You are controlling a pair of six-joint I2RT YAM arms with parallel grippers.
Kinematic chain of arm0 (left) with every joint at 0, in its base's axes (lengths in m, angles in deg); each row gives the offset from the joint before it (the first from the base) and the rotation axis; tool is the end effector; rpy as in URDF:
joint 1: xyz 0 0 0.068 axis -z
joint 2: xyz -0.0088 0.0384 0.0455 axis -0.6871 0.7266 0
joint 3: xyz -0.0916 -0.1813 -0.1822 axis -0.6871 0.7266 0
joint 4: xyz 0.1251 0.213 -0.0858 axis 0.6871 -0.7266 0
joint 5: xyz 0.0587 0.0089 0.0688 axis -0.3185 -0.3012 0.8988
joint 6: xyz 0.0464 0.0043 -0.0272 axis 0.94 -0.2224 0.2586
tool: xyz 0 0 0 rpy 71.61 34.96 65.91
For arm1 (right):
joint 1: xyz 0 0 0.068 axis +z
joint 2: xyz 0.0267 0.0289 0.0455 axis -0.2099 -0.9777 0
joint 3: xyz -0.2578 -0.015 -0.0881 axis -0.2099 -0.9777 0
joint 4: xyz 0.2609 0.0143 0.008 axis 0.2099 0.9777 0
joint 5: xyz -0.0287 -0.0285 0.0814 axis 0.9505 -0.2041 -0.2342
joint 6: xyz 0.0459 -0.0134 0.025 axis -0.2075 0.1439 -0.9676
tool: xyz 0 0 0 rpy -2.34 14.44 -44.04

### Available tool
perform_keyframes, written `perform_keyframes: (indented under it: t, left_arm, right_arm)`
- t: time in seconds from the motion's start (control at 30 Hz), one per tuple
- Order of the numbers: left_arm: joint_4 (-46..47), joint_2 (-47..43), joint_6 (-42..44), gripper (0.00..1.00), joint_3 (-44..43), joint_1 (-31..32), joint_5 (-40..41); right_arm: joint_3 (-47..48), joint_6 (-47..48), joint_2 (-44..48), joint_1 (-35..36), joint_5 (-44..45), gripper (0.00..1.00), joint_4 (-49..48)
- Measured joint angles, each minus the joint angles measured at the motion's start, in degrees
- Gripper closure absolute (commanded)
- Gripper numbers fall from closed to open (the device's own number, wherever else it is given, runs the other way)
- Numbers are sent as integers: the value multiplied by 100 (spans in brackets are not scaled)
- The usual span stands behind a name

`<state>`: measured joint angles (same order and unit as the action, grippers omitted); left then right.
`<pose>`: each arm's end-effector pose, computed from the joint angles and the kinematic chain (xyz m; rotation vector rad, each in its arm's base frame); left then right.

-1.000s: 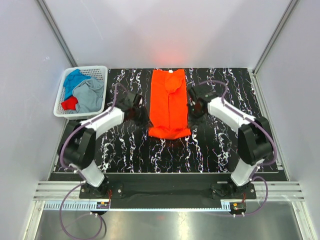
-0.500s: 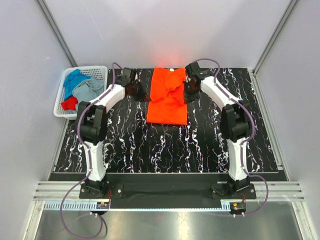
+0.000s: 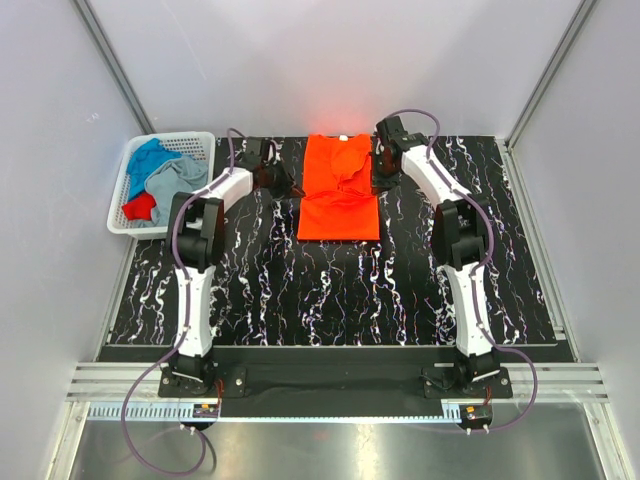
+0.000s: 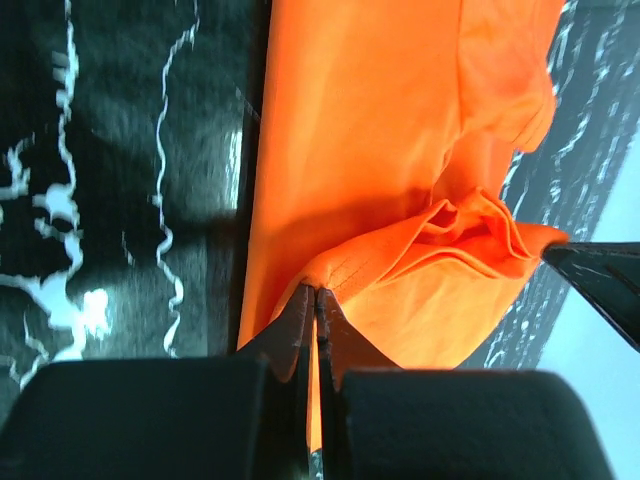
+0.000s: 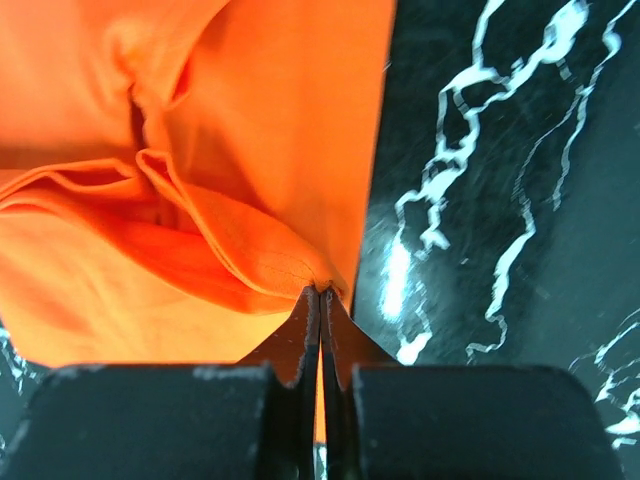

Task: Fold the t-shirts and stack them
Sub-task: Fold the tshirt

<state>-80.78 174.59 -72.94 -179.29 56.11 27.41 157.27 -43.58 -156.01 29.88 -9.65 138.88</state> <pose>0.4886 -0.1264 0.1656 -0.4094 2.5345 -0.9549 0.4909 0.1599 0.2128 -0.1438 2.6575 0.2707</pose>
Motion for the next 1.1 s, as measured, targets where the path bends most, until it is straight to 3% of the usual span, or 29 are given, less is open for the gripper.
perform_keyframes:
  t: [0.07,0.13,0.23,0.33,0.43,0.53,0.77,1.1]
  left_arm:
    - [151,92,-28,91,-81,-37,-105]
    - [345,199,-57,69,-195,-70,-221]
    - [555,306,-103,53,-304,-101,-304]
    - [595,306,-87,51,-304,-131,-310]
    - [573,216,15,48,-192,-177,-162]
    - [407,-354,140,47,533,-190,306]
    - [420,-2083,417,49,2271,151,857]
    - [1043,-2011,527,50,3469,389,509]
  right_arm:
    - [81,11,-98,-68,-11,98,-20]
    - [129,24,-175,-116,-35,89,-74]
    - [201,61,-282,-179,-118,72,-162]
    - [428,116,-407,-229,-149,56,-133]
    - [422,153,-352,-260,-142,47,-116]
    - [17,146,-50,-282,-144,44,-118]
    - [-1996,203,1377,-293,-511,40,-234]
    - [-3381,304,1729,-507,-1652,39,-737]
